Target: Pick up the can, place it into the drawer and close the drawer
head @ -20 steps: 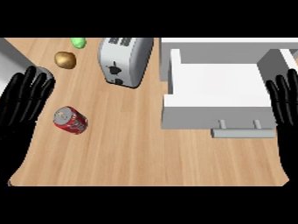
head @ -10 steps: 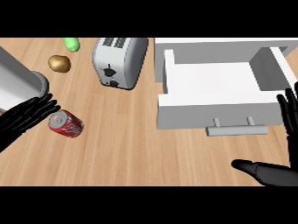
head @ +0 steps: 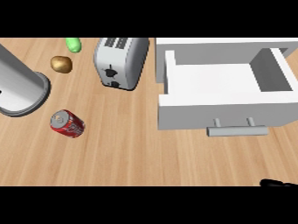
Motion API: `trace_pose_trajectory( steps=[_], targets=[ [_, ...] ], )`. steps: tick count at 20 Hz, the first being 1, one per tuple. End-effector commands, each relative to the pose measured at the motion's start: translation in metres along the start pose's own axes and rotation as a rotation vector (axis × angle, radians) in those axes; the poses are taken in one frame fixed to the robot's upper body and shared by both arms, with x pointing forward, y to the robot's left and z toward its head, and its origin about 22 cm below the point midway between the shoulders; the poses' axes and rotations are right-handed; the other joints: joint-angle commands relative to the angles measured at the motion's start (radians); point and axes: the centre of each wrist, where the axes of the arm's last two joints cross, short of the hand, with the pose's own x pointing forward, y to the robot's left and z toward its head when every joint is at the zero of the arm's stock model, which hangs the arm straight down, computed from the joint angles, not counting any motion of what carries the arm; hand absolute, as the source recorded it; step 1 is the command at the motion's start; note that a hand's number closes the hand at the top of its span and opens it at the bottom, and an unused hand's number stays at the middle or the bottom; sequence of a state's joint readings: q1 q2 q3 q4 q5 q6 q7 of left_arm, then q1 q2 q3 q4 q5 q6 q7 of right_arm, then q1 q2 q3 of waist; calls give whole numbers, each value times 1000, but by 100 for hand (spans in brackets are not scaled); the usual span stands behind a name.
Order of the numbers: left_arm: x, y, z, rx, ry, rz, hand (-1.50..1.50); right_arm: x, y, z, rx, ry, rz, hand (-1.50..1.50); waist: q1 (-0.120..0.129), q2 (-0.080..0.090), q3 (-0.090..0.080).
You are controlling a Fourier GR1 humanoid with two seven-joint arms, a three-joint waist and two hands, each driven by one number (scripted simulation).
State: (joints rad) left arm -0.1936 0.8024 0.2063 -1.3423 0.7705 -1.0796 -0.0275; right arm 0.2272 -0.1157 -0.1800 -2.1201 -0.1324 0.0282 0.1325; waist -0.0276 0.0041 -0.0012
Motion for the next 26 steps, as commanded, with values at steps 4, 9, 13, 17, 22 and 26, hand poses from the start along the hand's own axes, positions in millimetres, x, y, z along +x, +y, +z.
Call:
trace_pose_trajectory(
  steps=[4,9,13,17,22,26],
  targets=[
    [23,38,10,-75,4,40,-150,-1,-31,9,4,11,9,-150,3,-2,2],
    [2,43,8,-46,52,158,-150,9,-42,29,10,10,6,-150,-5,-2,2],
    [-11,44,-1,-74,81,226,-150,3,-63,34,9,20,12,-150,1,-3,2],
    [-21,44,-1,-89,99,278,-150,3,-62,30,-2,13,6,-150,14,-3,1],
    [-43,25,-42,-84,139,313,-150,4,-68,52,-8,1,-6,-150,17,-5,1],
    [-60,21,-62,-76,166,324,-150,5,-77,57,-5,14,-3,-150,13,-4,1]
  ],
)
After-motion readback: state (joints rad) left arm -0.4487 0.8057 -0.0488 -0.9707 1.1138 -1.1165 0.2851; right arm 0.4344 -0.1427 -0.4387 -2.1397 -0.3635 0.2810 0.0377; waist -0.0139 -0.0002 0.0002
